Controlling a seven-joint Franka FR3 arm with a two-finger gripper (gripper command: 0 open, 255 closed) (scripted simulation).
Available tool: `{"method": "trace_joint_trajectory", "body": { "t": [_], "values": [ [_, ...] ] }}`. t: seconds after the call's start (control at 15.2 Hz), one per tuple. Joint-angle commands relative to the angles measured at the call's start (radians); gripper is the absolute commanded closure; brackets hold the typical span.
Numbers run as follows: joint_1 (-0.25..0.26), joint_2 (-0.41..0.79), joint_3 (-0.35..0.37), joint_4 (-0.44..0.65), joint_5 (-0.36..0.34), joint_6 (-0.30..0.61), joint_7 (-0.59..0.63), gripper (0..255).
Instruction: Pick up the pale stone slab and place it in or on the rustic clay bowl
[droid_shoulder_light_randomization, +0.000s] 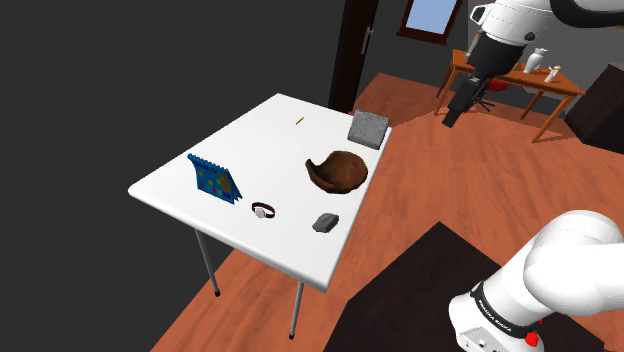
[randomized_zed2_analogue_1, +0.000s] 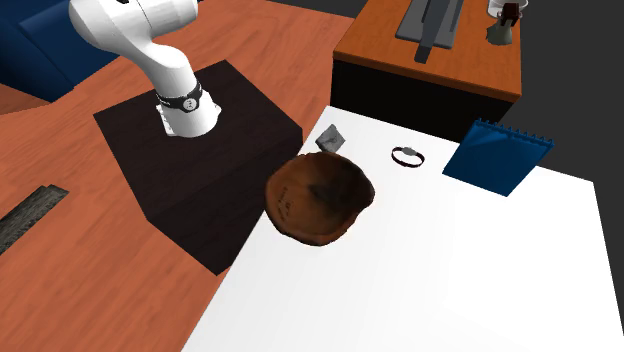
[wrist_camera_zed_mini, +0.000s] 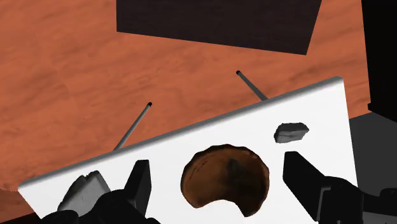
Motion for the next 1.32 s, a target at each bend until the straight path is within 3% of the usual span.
{"method": "trace_joint_trajectory", "body": {
  "t": [0.0,0.66,1.25],
  "values": [
    [0.000,0.000,0.000,0.000,0.000,0.000,0.000,0],
    [0.053,0.184,0.111,-0.122,0.066,0.256,0.095,0],
    [0.089,0.444,0.214,-0.133,0.090,0.486,0.184,0]
  ]
}}
